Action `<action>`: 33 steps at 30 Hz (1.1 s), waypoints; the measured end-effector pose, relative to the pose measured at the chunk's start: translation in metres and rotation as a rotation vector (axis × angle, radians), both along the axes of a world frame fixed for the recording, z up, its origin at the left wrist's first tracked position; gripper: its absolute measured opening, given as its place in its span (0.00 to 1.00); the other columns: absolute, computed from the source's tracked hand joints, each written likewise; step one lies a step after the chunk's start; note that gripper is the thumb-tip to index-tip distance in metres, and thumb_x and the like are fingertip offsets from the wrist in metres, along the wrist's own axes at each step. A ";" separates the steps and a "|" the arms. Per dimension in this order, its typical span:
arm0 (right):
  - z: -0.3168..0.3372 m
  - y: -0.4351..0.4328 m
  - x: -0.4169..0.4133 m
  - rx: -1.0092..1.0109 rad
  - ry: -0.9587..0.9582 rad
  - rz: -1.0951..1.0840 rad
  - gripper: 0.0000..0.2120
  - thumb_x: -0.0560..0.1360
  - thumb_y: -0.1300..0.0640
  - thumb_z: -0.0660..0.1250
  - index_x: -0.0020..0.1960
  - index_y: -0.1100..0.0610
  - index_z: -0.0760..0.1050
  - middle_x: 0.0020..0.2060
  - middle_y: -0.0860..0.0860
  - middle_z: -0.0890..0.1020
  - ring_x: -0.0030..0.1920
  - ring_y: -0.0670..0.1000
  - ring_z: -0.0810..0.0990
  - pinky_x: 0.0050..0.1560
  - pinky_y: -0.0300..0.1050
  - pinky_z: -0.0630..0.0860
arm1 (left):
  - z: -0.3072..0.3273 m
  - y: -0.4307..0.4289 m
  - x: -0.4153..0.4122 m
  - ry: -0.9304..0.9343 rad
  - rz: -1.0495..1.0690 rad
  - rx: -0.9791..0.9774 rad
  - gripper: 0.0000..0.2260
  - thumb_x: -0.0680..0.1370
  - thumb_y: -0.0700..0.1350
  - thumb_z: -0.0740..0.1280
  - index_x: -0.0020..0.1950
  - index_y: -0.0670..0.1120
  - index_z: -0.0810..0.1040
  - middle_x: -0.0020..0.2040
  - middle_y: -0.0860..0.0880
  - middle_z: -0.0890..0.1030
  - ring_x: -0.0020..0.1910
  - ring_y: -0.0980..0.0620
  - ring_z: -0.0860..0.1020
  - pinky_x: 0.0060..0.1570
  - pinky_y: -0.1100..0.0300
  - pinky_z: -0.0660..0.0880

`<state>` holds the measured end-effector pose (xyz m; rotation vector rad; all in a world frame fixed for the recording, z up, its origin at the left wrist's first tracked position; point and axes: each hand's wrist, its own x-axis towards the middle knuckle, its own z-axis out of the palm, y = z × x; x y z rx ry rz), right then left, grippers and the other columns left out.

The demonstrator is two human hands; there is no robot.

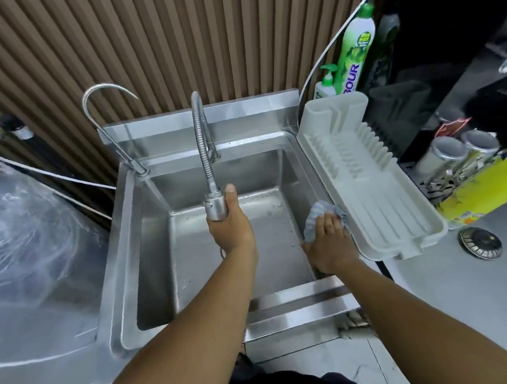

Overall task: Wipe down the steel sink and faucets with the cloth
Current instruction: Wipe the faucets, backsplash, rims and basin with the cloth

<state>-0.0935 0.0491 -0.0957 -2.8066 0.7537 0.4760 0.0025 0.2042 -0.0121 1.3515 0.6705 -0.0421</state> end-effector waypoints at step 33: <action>-0.016 -0.018 0.056 -0.051 -0.106 0.095 0.41 0.73 0.41 0.59 0.73 0.73 0.65 0.70 0.71 0.70 0.69 0.70 0.71 0.67 0.67 0.71 | 0.059 -0.014 0.148 -0.116 -0.031 0.072 0.25 0.72 0.54 0.74 0.67 0.52 0.73 0.49 0.48 0.83 0.39 0.53 0.79 0.43 0.56 0.76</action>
